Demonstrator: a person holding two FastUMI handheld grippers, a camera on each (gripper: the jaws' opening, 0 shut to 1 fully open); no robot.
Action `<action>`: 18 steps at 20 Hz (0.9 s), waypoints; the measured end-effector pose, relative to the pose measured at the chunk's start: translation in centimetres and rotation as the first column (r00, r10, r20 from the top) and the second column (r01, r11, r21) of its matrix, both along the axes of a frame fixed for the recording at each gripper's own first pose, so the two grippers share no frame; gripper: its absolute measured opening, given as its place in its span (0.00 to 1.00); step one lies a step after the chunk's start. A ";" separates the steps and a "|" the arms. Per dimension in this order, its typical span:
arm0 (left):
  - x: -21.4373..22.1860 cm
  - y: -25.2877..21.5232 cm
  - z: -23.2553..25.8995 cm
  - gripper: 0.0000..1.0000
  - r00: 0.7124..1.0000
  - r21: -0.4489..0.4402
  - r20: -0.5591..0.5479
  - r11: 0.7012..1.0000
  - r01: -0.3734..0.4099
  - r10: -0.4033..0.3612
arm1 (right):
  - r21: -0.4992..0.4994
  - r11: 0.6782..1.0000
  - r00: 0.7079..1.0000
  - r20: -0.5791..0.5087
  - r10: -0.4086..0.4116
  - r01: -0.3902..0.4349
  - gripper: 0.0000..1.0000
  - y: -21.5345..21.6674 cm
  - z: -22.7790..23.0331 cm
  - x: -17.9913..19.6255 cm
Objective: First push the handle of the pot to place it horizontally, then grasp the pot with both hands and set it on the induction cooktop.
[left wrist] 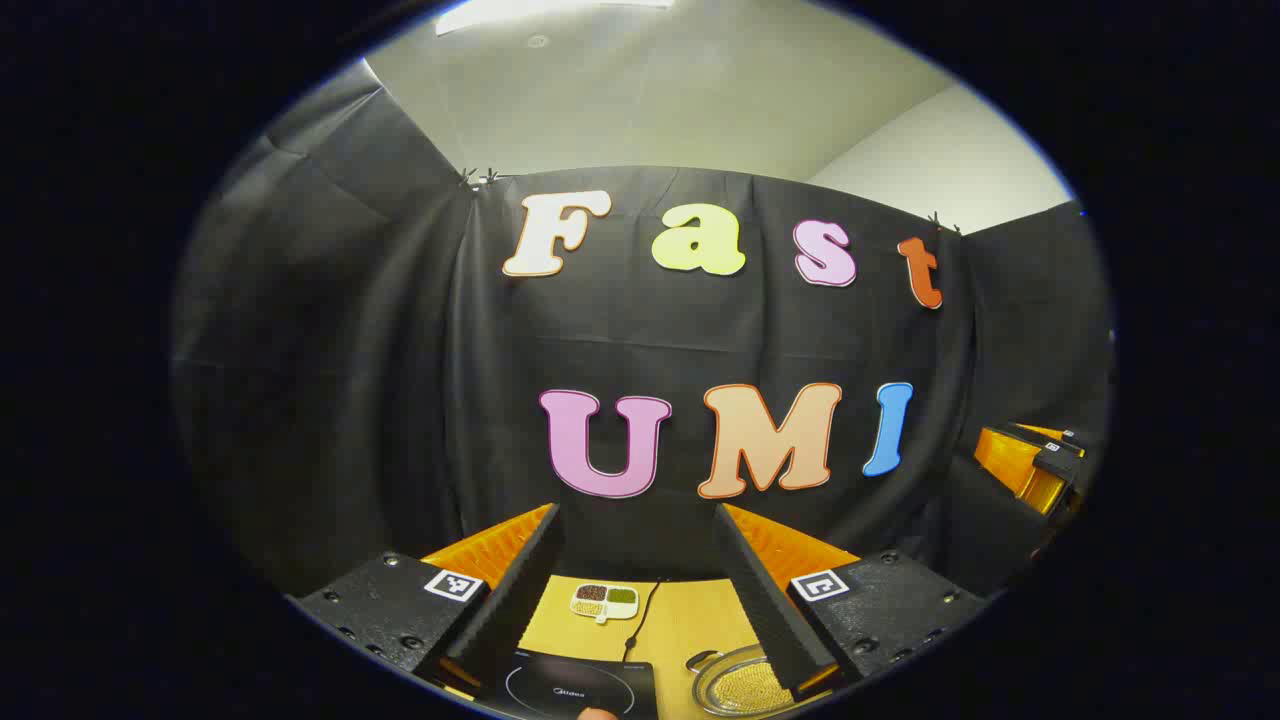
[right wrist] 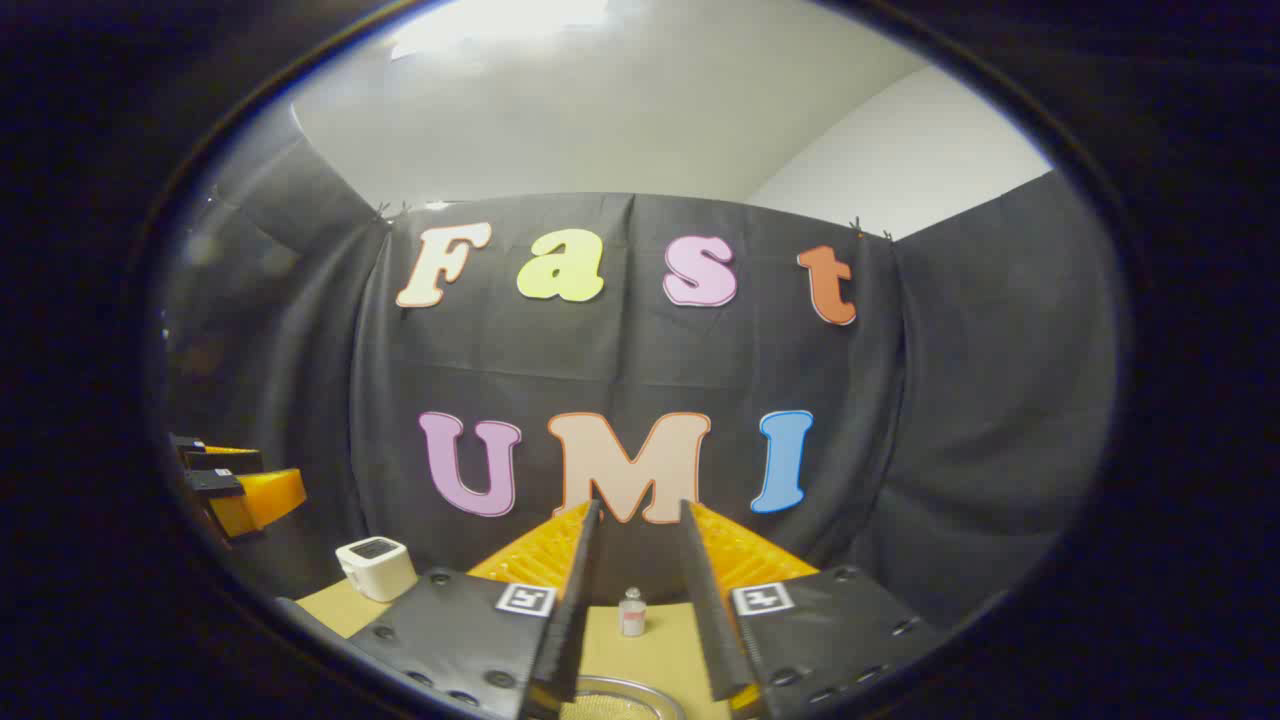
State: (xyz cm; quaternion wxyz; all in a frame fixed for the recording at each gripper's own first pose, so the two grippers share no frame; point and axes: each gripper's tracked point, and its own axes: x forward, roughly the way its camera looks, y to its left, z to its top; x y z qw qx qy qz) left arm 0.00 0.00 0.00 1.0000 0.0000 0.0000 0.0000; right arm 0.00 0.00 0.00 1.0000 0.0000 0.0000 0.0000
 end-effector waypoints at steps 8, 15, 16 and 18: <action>0.1 -1.1 -0.7 0.94 1.000 -0.016 -0.014 1.000 0.001 -0.001 | 0.004 1.000 0.999 -0.022 -0.024 0.024 0.07 -1.8 -0.5 -0.4; -0.1 -1.4 -1.2 0.94 1.000 -0.004 -0.025 1.000 -0.014 0.014 | -0.040 0.999 0.998 -0.064 -0.003 0.000 0.08 -2.6 -2.7 -0.8; -0.1 -1.4 -1.3 0.96 1.000 0.001 -0.025 1.000 -0.018 0.018 | -0.047 0.999 0.997 -0.078 0.003 -0.006 0.08 -2.7 -3.4 -0.8; -0.2 -1.4 -1.4 0.96 0.999 0.011 -0.025 1.000 -0.024 0.024 | -0.060 0.998 0.992 -0.123 0.010 -0.018 0.08 -3.0 -5.5 -1.0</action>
